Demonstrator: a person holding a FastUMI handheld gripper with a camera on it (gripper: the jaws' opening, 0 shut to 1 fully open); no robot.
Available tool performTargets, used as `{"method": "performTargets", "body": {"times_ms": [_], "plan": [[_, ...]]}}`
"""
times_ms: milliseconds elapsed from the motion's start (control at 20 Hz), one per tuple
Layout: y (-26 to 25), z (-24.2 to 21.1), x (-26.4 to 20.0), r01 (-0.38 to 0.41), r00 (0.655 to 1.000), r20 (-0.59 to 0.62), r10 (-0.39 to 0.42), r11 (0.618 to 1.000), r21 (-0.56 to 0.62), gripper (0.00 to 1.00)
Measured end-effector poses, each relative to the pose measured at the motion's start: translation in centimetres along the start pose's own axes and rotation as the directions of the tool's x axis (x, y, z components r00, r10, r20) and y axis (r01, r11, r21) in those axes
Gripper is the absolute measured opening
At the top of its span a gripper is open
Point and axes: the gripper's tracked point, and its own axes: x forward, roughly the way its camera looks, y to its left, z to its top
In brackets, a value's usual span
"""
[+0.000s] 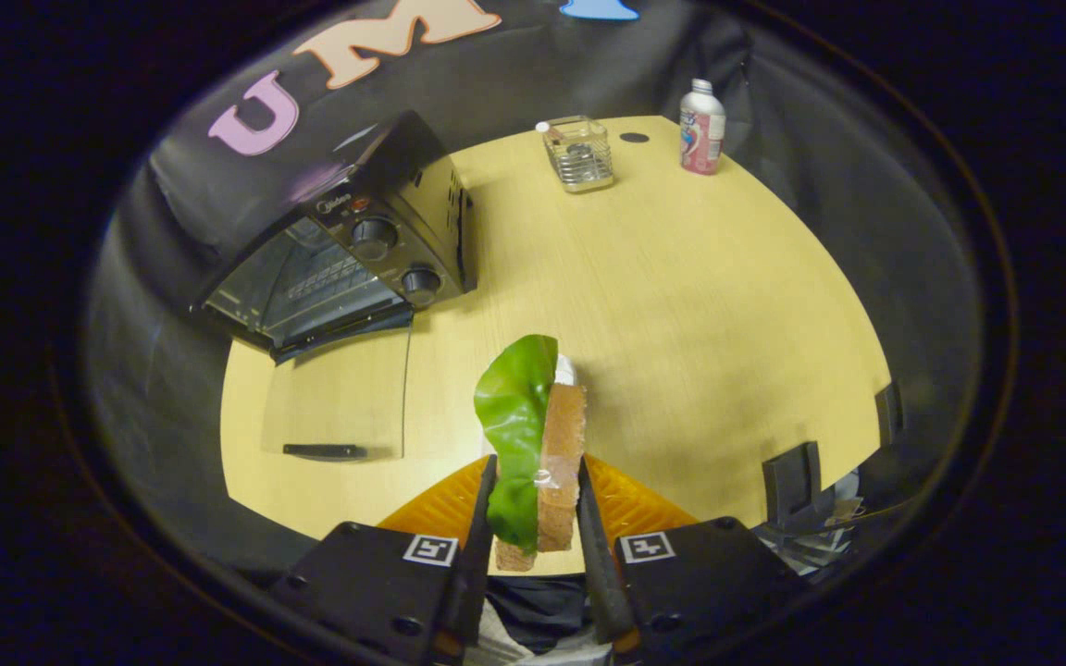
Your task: Open the toaster oven, put the food inside, and close the toaster oven door.
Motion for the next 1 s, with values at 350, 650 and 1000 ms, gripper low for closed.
{"method": "performTargets", "body": {"times_ms": [350,650,1000], "plan": [[-0.6,-0.4,-0.4,0.020,1.000,0.022,-0.022,0.997,0.079,0.35],[1.7,0.8,-3.4,-0.075,0.994,0.090,0.065,0.992,0.106,0.30],[8.1,2.7,-7.8,-0.328,0.919,0.269,0.287,0.937,0.121,0.30]]}}
